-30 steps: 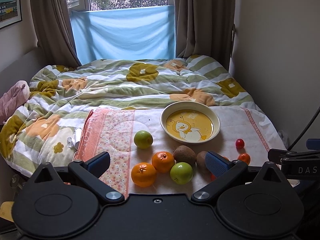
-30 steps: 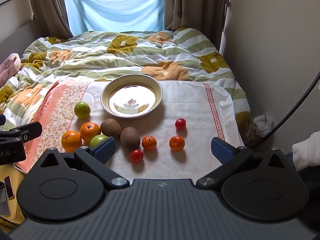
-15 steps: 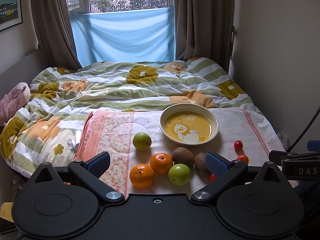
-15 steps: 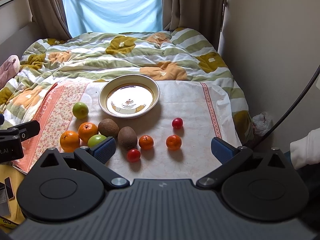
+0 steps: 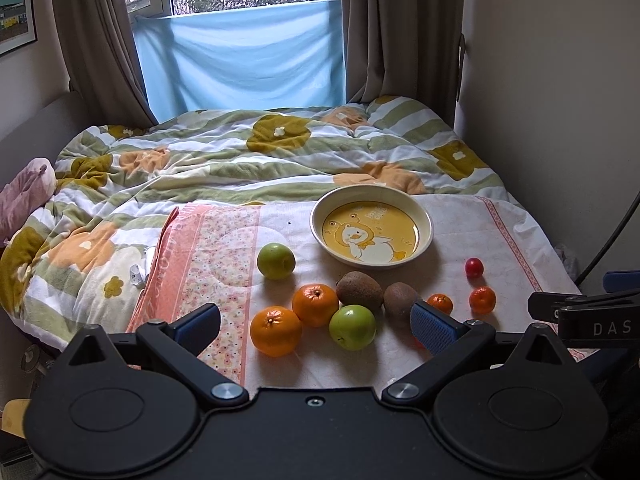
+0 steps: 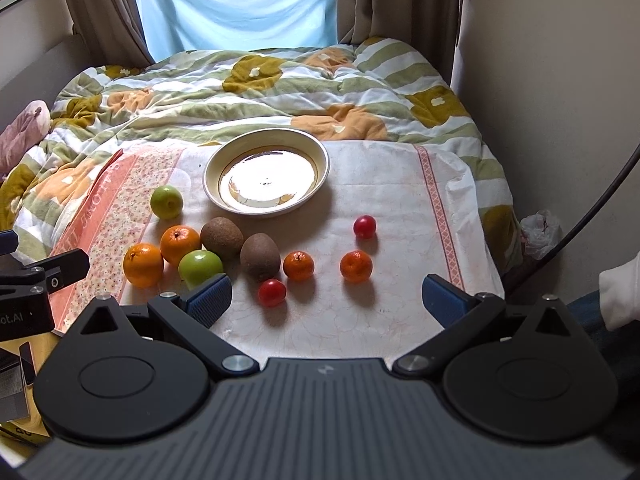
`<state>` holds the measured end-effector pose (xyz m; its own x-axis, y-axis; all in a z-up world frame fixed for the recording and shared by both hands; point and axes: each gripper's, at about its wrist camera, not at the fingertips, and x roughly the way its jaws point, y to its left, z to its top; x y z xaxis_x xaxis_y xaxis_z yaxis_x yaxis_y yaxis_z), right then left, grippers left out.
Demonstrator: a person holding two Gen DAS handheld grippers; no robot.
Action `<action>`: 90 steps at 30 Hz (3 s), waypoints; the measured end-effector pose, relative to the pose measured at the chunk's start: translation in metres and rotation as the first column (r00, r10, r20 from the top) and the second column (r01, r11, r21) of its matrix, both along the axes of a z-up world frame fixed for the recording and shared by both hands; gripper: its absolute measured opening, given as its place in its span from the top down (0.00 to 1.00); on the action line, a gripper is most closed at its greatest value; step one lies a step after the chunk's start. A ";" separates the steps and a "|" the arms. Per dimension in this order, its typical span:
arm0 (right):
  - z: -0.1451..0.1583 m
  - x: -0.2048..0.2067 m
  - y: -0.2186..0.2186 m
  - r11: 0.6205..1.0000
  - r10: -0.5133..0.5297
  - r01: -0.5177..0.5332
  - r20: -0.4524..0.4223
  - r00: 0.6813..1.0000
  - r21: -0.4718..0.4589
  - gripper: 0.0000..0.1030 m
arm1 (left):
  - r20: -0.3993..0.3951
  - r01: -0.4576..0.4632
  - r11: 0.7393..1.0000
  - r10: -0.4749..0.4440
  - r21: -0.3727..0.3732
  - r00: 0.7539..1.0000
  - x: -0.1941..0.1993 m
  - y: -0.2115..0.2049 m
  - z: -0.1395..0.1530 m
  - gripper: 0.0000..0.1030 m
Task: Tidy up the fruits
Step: 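Grasp a large orange with the left tool while the right tool grasps a green apple, then carry the orange and apple into the duck bowl and open both tools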
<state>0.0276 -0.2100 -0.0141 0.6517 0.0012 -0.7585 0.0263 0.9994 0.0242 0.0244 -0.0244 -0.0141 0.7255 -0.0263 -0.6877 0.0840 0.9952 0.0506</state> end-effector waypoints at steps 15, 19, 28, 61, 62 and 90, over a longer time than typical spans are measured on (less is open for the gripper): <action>-0.066 0.050 0.057 0.995 -0.005 0.014 -0.084 0.996 0.103 0.00 | -0.065 0.135 0.987 -0.130 0.082 0.989 0.047 0.045 -0.074 0.06; -0.085 0.066 0.082 0.994 -0.023 0.035 -0.111 0.994 0.107 0.00 | -0.091 0.206 0.973 -0.197 0.106 0.976 0.065 0.056 -0.099 0.09; -0.116 0.093 0.118 0.980 -0.112 0.134 -0.153 0.982 0.145 0.00 | -0.151 0.372 0.921 -0.354 0.118 0.923 0.097 0.066 -0.141 0.11; -0.155 0.134 0.143 0.954 -0.239 0.273 -0.234 0.942 0.126 0.13 | -0.217 0.519 0.854 -0.502 0.027 0.837 0.130 0.089 -0.168 0.35; -0.155 0.134 0.143 0.955 -0.235 0.269 -0.235 0.943 0.126 0.14 | -0.217 0.517 0.856 -0.500 0.028 0.839 0.130 0.090 -0.168 0.35; -0.106 0.109 0.118 0.966 -0.162 0.189 -0.155 0.975 0.178 0.30 | -0.128 0.423 0.906 -0.416 0.028 0.900 0.101 0.081 -0.115 0.35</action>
<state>0.1362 -0.0916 -0.1201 0.5439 0.0494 -0.8377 0.2177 0.9558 0.1977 0.1258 0.0568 -0.1292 0.5704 -0.2717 -0.7752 0.5018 0.8624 0.0670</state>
